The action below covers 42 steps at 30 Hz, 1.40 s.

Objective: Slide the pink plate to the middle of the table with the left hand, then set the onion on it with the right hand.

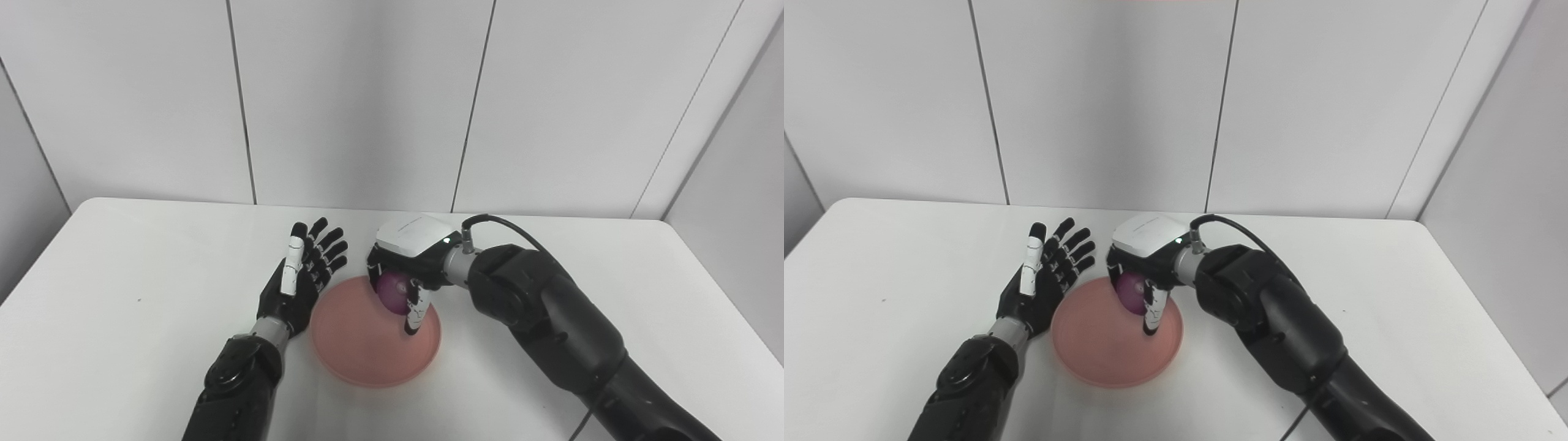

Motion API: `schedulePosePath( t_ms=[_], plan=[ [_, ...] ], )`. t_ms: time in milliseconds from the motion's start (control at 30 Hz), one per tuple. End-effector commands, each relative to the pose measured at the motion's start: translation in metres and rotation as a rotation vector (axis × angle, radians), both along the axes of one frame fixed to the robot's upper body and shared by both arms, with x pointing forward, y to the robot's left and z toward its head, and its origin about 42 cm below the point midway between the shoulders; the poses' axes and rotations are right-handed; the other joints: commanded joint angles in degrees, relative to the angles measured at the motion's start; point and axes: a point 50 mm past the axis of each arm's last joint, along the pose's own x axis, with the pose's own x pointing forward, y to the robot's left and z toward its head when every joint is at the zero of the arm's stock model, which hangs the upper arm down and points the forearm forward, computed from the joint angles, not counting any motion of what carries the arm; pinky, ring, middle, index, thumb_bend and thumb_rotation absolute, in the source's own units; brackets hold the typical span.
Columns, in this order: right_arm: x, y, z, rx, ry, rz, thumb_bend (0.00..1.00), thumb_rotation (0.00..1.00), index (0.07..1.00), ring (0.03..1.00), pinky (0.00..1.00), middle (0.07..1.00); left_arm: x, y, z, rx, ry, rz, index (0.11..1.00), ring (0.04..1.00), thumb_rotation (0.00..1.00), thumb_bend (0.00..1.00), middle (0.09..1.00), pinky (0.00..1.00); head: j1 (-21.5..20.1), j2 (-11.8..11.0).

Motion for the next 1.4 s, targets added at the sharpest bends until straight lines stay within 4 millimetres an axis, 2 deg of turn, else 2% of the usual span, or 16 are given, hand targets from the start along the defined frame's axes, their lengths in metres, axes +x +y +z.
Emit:
schedulePosePath(
  t_ms=[0, 133, 267, 400, 633, 933, 1033, 1367],
  plan=[
    [0.002, 0.008, 0.025, 0.004, -0.080, 0.033, 0.53, 0.00, 0.505, 0.350, 0.27, 0.442, -0.025, -0.003, -0.049, 0.034, 0.200, 0.009, 0.949, 0.900, 0.88, 0.83, 0.910, 0.91, 0.3, 0.1],
    [-0.001, 0.011, 0.024, -0.002, -0.072, 0.034, 0.52, 0.00, 0.518, 0.334, 0.25, 0.423, -0.024, -0.005, -0.049, 0.029, 0.203, 0.008, 0.948, 0.899, 0.87, 0.85, 0.908, 0.91, 0.7, 0.1],
    [-0.001, 0.011, 0.017, -0.005, -0.052, 0.035, 0.53, 0.00, 0.513, 0.365, 0.28, 0.433, -0.024, -0.005, -0.050, 0.033, 0.204, 0.007, 0.955, 0.911, 0.88, 0.85, 0.916, 0.93, 0.9, 0.0],
    [0.001, 0.012, 0.008, -0.013, -0.044, 0.041, 0.53, 0.00, 0.479, 0.454, 0.36, 0.498, -0.024, -0.006, -0.051, 0.036, 0.205, 0.006, 0.951, 0.908, 0.88, 0.85, 0.916, 0.92, 1.1, 0.0],
    [0.003, 0.016, -0.009, -0.031, -0.022, 0.049, 0.53, 0.00, 0.504, 0.422, 0.36, 0.464, -0.024, -0.005, -0.050, 0.023, 0.206, 0.000, 0.951, 0.913, 0.88, 0.84, 0.919, 0.95, 0.9, 0.2],
    [0.003, 0.014, -0.018, -0.024, -0.008, 0.050, 0.52, 0.00, 0.522, 0.366, 0.30, 0.418, -0.024, -0.007, -0.052, 0.033, 0.211, 0.007, 0.948, 0.905, 0.88, 0.84, 0.919, 0.94, 0.8, 0.3],
    [0.003, 0.014, -0.021, -0.025, -0.009, 0.054, 0.53, 0.00, 0.494, 0.346, 0.28, 0.468, -0.024, -0.007, -0.052, 0.038, 0.211, 0.003, 0.951, 0.906, 0.89, 0.84, 0.918, 0.93, 0.8, 0.3],
    [0.003, 0.015, -0.019, -0.029, -0.023, 0.067, 0.53, 0.00, 0.491, 0.353, 0.29, 0.477, -0.024, -0.007, -0.053, 0.033, 0.211, 0.000, 0.960, 0.915, 0.89, 0.84, 0.926, 0.95, 0.7, 0.2]
  ],
)
